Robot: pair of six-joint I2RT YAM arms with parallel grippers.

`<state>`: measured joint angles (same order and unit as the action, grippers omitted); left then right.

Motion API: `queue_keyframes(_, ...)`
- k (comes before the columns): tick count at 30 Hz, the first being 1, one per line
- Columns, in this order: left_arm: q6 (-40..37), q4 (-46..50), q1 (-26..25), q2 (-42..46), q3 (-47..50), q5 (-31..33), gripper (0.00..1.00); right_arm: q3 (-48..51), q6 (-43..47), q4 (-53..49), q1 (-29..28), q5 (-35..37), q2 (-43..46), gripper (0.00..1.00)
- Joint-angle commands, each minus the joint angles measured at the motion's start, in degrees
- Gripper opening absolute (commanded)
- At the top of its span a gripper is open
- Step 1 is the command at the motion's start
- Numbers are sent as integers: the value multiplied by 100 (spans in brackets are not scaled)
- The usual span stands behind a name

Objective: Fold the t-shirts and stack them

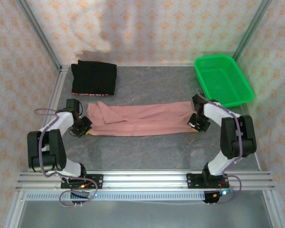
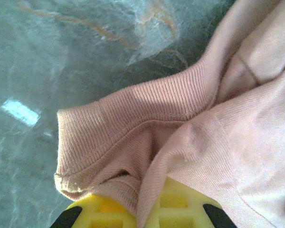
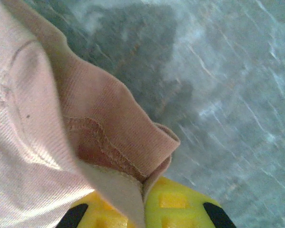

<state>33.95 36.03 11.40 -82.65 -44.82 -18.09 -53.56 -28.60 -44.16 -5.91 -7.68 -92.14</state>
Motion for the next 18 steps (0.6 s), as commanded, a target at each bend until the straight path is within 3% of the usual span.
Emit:
queue_keyframes(1,-155,493,142,326,216,678,4,363,-222,-656,91,553,432,1)
queue_keyframes(6,69,419,157,369,639,646,5,961,-543,-601,91,289,720,5)
queue_keyframes(7,92,443,157,347,677,642,10,1056,-599,-575,90,257,747,8)
queue_keyframes(14,200,1230,147,1339,410,591,54,1131,-700,-768,90,74,1498,51)
queue_keyframes(18,429,1756,-73,2228,-64,264,64,939,-344,-988,81,-339,2395,72)
